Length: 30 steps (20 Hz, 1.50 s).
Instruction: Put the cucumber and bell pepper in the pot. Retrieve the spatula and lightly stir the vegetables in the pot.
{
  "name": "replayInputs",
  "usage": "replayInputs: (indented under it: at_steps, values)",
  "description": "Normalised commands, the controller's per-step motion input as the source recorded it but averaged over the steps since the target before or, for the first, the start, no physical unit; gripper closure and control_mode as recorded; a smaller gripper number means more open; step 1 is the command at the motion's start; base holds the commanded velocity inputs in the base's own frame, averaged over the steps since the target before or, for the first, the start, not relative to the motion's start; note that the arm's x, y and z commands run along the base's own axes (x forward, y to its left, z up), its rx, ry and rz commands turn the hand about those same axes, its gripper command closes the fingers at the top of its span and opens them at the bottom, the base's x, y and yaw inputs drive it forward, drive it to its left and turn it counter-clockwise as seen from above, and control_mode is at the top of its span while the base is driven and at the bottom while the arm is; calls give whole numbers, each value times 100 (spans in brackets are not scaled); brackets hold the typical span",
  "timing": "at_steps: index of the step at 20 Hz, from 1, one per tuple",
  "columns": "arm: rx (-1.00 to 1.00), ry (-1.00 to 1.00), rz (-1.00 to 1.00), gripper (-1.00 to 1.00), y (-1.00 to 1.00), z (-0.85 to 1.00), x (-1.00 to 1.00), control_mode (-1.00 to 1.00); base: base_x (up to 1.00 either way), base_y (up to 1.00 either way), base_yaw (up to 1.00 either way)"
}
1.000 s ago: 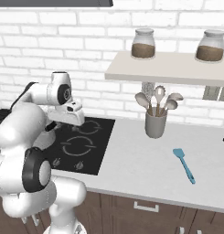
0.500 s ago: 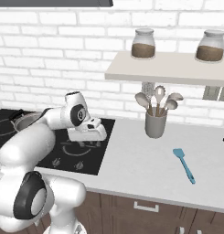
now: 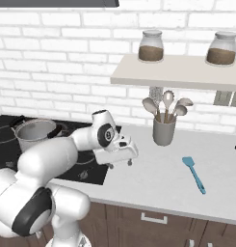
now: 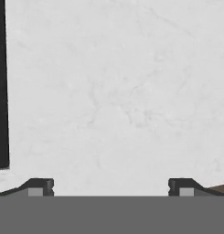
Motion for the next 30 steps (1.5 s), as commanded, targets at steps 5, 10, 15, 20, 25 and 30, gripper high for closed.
replayInputs:
  at_steps: [5,10,15,20,25,30]
  values:
    - [5,15,1,-100,-100,-11,2,-100,0,0,0]
    - [12,15,-2,-100,-100,-2,8,-100,0,0,0]
    - [17,12,-4,-100,-100,-5,5,-100,0,0,0]
    - [6,1,1,-100,-66,0,1,-100,0,0,0]
    - [0,0,0,-100,-10,-14,6,-100,0,0,0]
    - [0,-4,0,-100,0,-23,6,-100,0,0,0]
